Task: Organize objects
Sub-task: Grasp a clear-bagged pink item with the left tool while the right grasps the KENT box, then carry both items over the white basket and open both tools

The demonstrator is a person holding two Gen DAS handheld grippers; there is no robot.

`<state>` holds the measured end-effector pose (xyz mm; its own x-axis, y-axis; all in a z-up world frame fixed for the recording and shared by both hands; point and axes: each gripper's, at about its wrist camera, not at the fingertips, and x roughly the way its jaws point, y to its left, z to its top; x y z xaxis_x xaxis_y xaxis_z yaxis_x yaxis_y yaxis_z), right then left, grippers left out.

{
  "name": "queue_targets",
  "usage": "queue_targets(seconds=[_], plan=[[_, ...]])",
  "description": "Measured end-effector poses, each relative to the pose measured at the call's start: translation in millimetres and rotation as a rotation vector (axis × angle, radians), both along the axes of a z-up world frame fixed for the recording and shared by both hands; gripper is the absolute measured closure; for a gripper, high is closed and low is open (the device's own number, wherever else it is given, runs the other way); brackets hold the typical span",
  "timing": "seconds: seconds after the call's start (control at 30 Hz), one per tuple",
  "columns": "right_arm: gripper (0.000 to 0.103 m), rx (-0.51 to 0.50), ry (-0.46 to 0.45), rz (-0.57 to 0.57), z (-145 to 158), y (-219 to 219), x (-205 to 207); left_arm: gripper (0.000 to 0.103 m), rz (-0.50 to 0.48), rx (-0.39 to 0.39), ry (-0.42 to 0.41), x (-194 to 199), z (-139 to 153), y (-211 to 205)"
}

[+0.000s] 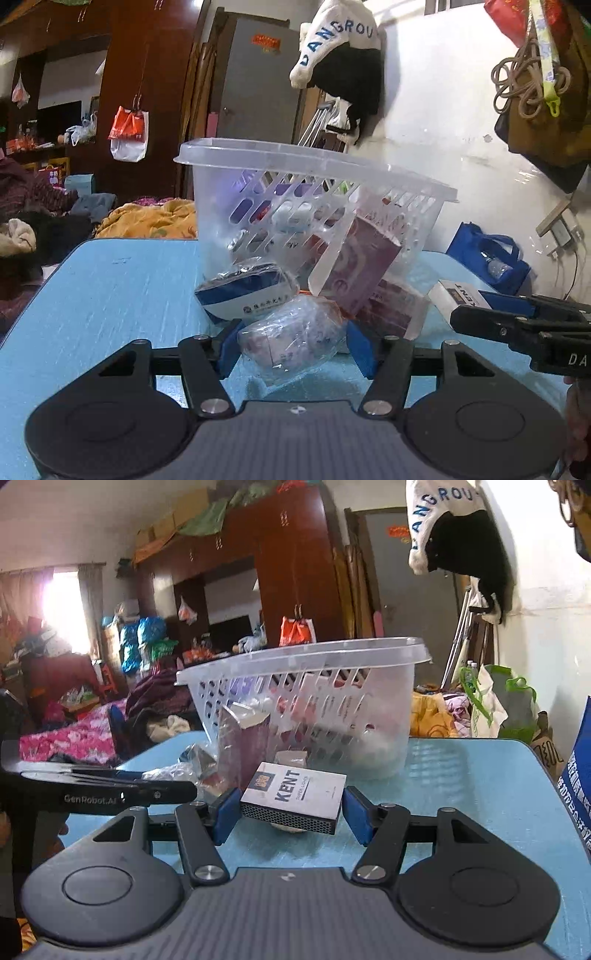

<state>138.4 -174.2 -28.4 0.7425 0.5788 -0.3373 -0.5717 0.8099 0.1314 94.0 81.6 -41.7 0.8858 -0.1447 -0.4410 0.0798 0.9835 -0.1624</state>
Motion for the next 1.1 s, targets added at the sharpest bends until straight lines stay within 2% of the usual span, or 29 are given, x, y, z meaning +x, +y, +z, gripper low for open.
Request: queue_targets(seconds=[0.17, 1.1], plan=[[0.040, 0.012, -0.008, -0.013, 0.2, -1.1, 0.4, 0.039, -0.003, 0.012, -0.034, -4.3, 1.3, -1.3], [0.040, 0.020, -0.034, -0.004, 0.2, -4.3, -4.0, 0.039, 0.000, 0.012, -0.030, -6.0, -0.4, 3.5]])
